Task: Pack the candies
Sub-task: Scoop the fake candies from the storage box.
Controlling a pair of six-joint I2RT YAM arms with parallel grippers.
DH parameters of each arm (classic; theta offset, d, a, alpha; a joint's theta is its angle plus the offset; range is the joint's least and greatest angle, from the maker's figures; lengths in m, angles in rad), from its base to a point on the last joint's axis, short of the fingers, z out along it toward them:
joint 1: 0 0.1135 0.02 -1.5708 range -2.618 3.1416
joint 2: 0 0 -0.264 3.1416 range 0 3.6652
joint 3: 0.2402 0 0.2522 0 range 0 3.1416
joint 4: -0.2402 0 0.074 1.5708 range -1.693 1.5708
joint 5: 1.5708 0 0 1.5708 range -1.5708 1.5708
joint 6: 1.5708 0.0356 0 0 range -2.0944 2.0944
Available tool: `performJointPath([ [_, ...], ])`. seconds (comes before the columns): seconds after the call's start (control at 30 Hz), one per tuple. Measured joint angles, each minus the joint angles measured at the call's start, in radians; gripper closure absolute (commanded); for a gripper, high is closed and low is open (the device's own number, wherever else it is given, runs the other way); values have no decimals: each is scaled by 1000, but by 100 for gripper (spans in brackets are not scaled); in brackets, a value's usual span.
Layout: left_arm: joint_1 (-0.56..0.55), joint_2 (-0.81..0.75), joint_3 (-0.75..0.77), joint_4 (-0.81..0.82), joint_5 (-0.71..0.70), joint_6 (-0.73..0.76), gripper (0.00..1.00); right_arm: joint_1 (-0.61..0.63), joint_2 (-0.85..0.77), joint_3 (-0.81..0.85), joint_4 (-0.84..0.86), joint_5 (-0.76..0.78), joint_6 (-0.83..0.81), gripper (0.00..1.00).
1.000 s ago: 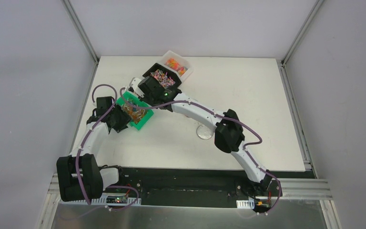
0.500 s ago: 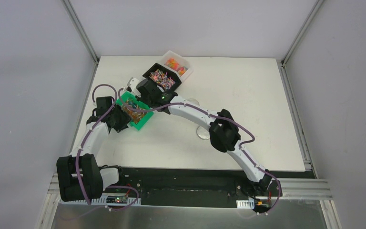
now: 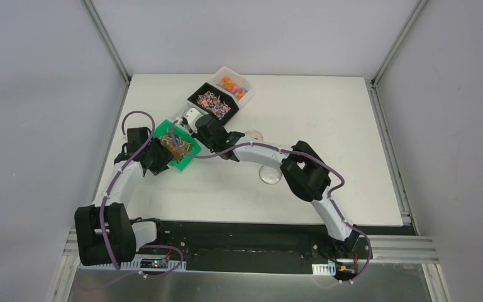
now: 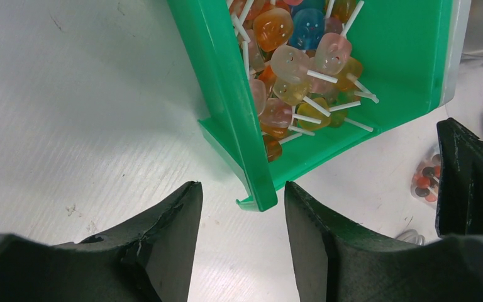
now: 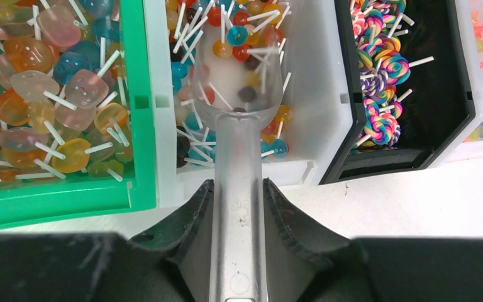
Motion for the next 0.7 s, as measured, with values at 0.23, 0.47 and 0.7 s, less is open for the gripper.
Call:
performJointPath([
  [0.23, 0, -10, 0, 0, 0, 10, 39, 0, -10, -26, 40, -8, 12, 100],
  [0.47, 0, -70, 1, 0, -1, 20, 26, 0, -48, -60, 40, -30, 12, 100],
  [0.7, 0, -86, 31, -22, -1, 25, 1, 0, -82, -64, 17, -36, 11, 100],
])
